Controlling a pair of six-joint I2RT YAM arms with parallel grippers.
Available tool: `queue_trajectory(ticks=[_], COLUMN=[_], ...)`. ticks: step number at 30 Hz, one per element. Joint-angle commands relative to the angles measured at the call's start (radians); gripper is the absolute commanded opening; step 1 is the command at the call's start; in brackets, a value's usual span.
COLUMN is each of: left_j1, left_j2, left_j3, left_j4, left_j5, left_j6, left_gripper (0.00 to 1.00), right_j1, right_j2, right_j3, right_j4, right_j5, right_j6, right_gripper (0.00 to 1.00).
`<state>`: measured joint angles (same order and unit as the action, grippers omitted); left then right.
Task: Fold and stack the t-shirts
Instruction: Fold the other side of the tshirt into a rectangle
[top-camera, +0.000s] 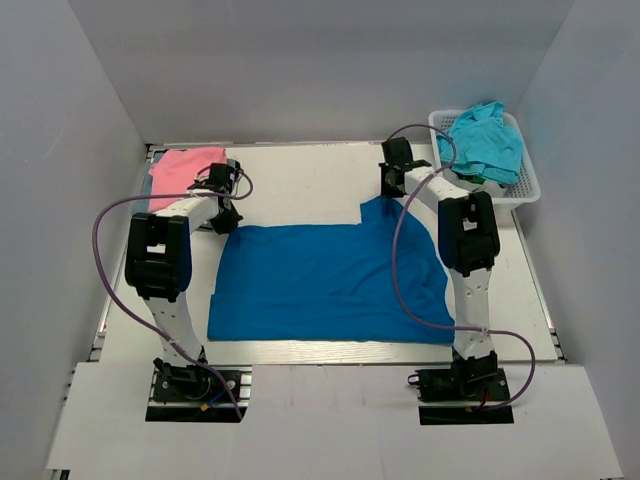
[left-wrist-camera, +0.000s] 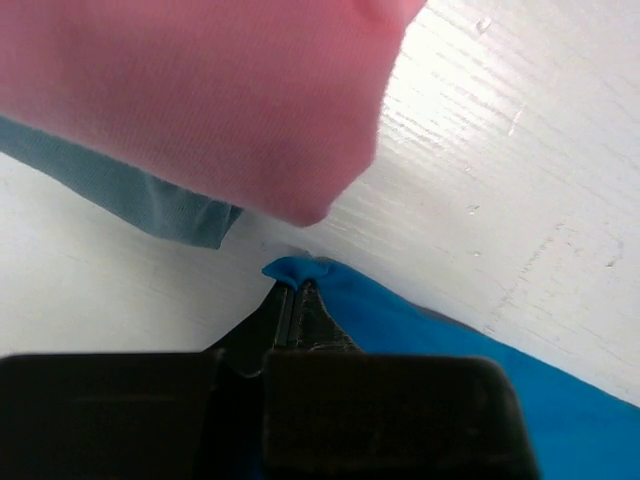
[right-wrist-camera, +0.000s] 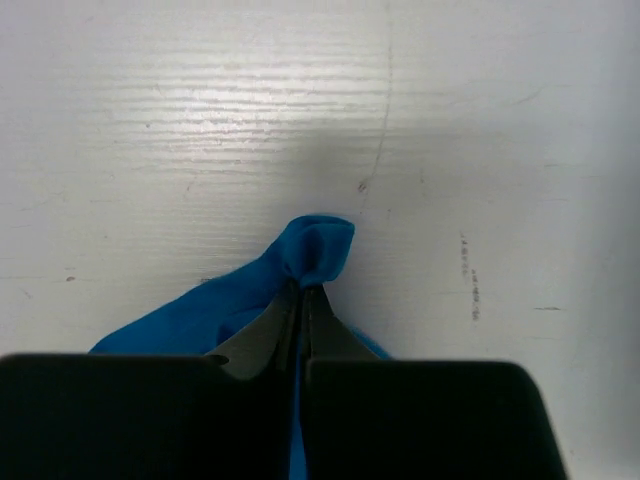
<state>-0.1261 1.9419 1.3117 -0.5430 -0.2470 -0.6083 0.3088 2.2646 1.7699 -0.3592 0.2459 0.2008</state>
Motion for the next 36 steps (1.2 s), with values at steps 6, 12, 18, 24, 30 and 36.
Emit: queue_trajectory(ticks=[6, 12, 18, 24, 30, 36], left_j1=[0.002, 0.002, -0.017, -0.026, -0.026, -0.026], left_j2=[-0.05, -0.086, -0.145, -0.247, -0.399, -0.497], left_j3=[0.135, 0.123, 0.054, -0.052, -0.199, -0.359], left_j4=[-0.06, -0.058, -0.04, 0.005, 0.023, 0.048], left_j5=[-0.011, -0.02, -0.034, -0.005, 0.021, 0.083], left_j6=[0.01, 0.031, 0.041, 0.041, 0.006, -0.056], left_gripper=[0.0, 0.0, 0.0, 0.0, 0.0, 0.0], right_j1=[-0.01, 0.001, 0.009, 0.029, 0.036, 0.044], right_j2=[-0.209, -0.33, -0.483, -0.686, -0.907, -1.098], right_j3=[0.022, -0.107, -0.343, -0.55, -0.717, -0.894], right_j4=[0.092, 0.121, 0.169, 0.21, 0.174, 0.096], right_j5=[0.118, 0.024, -0.031, -0.027, 0.0, -0.005], right_j6=[-0.13, -0.155, -0.147, -0.118, -0.081, -0.046], right_gripper=[0.0, 0.0, 0.0, 0.0, 0.0, 0.0])
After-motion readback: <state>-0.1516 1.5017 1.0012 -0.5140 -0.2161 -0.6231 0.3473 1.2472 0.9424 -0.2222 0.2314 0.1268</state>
